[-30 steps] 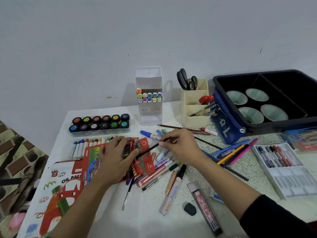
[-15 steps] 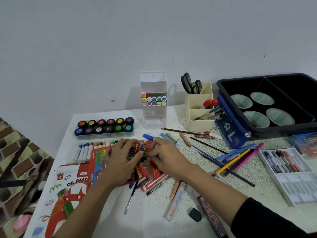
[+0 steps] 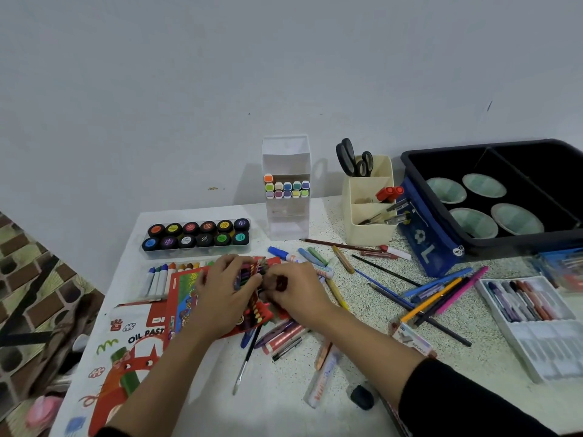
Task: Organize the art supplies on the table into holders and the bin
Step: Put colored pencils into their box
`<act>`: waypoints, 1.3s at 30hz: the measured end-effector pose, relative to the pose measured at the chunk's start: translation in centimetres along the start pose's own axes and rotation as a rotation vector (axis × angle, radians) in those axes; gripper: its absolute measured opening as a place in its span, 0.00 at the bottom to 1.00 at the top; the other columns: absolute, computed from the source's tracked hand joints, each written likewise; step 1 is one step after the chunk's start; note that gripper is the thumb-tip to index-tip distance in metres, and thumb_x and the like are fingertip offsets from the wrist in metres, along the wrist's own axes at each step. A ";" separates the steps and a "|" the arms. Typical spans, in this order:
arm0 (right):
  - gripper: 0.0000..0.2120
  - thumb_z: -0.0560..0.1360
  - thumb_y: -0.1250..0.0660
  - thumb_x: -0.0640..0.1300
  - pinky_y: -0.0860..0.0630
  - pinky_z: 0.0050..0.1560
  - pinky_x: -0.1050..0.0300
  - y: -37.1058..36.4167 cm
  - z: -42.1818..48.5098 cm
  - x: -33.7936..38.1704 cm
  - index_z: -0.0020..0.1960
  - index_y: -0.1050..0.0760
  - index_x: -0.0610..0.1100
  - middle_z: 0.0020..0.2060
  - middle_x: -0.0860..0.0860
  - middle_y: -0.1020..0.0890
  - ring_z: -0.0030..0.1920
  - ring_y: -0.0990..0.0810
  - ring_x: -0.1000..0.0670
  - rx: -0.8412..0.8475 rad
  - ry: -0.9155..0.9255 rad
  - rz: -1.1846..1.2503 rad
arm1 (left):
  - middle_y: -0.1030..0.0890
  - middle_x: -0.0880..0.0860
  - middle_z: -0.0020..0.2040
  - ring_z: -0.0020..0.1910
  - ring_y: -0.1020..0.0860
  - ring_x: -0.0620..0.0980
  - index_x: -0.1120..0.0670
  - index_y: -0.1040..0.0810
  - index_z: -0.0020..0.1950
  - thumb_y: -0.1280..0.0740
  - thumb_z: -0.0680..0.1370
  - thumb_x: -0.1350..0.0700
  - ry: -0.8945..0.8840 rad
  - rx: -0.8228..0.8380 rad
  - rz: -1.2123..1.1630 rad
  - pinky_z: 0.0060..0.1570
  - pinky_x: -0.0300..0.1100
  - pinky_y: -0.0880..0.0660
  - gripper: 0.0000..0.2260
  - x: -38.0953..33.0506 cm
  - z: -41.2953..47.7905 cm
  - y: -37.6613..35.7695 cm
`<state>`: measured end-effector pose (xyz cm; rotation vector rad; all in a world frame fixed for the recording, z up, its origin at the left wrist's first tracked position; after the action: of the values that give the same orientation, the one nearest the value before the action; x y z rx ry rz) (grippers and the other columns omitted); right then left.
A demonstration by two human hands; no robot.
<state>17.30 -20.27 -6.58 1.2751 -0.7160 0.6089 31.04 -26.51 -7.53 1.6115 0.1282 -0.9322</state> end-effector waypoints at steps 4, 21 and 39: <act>0.08 0.70 0.26 0.30 0.19 0.48 0.58 0.7 -0.4 -1.2 0.43 0.17 0.41 0.39 0.51 0.15 0.42 0.16 0.55 -0.008 -0.044 0.086 | 0.31 0.47 0.69 0.71 0.36 0.48 0.34 0.33 0.59 0.46 0.76 0.37 -0.006 -0.044 -0.004 0.76 0.56 0.53 0.12 0.0 -0.2 -0.1; 0.04 0.76 0.29 0.43 0.27 0.38 0.64 12.0 -3.1 -6.3 0.51 0.18 0.48 0.41 0.55 0.18 0.39 0.23 0.60 -0.048 -0.300 -0.395 | 0.36 0.43 0.70 0.72 0.39 0.44 0.34 0.34 0.64 0.46 0.72 0.31 -0.019 0.029 0.098 0.75 0.51 0.58 0.21 -0.3 -1.2 -0.9; 0.09 0.78 0.39 0.34 0.31 0.41 0.53 7.6 3.5 -4.8 0.55 0.22 0.39 0.51 0.43 0.21 0.51 0.21 0.40 0.010 -0.135 -0.801 | 0.33 0.40 0.65 0.66 0.38 0.40 0.33 0.31 0.60 0.50 0.71 0.31 -0.043 0.008 -0.036 0.74 0.51 0.53 0.20 -0.6 -0.7 -0.8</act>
<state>7.99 -22.31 -5.03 1.4835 -0.2584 -0.1281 30.56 -25.48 -7.79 1.5997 0.1241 -0.9958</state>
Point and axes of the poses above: each hand's wrist, its own z-axis towards the middle knuckle, its own y-axis out of the back of the hand, x = y × z, the point moved 7 cm from there along z, towards the middle knuckle
